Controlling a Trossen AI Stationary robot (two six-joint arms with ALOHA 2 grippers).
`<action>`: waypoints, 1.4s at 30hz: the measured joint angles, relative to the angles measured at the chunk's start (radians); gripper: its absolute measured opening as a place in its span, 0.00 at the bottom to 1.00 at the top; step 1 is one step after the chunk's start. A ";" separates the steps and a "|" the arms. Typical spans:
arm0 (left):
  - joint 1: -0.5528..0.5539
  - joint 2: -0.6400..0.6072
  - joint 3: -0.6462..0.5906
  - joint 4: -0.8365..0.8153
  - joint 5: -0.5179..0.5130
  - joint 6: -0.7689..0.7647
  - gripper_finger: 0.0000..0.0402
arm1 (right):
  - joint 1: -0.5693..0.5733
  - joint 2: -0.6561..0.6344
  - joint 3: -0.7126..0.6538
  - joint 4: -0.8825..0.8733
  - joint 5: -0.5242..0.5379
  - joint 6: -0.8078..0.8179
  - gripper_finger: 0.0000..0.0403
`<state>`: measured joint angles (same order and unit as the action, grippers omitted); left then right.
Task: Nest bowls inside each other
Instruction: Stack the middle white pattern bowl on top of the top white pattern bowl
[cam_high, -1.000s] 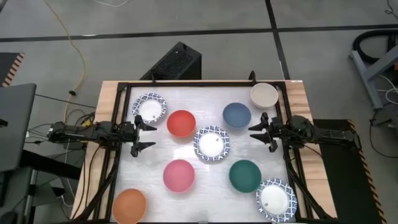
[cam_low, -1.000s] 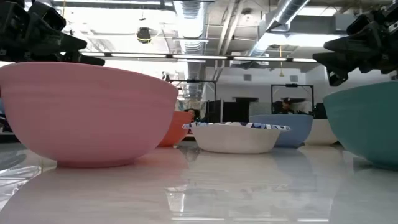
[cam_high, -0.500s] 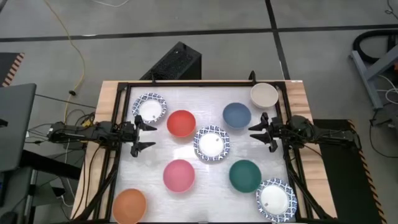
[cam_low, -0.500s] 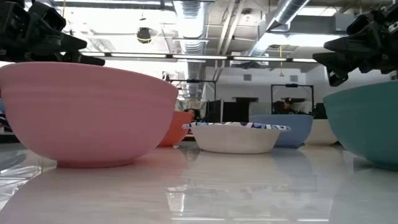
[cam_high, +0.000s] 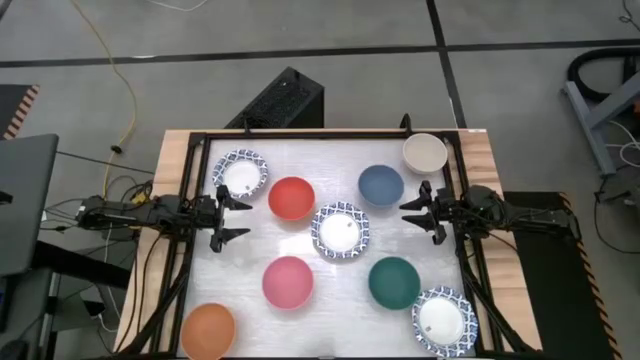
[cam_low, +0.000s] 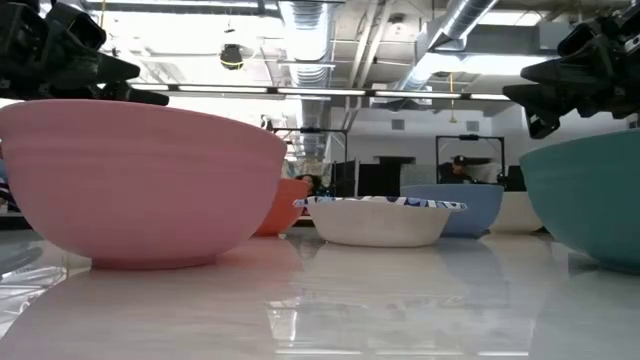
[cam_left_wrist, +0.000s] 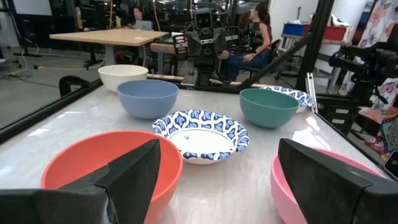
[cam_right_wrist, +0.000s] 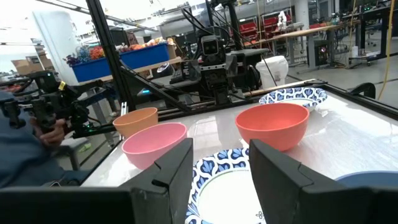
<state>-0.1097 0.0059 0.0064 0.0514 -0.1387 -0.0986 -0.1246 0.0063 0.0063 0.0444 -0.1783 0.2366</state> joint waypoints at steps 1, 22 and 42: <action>0.000 0.000 0.000 0.000 0.000 -0.004 0.78 | 0.000 0.000 0.000 0.000 0.000 0.000 0.44; 0.000 -0.001 0.050 0.023 -0.111 0.058 0.78 | 0.000 0.000 0.000 0.000 0.000 0.000 0.44; 0.000 0.000 0.061 0.222 -0.051 0.176 0.78 | 0.000 0.000 0.000 0.397 0.046 0.001 0.44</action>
<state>-0.1097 0.0059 0.0677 0.2734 -0.1895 0.0775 -0.1249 0.0059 0.0067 0.4413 -0.1318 0.2378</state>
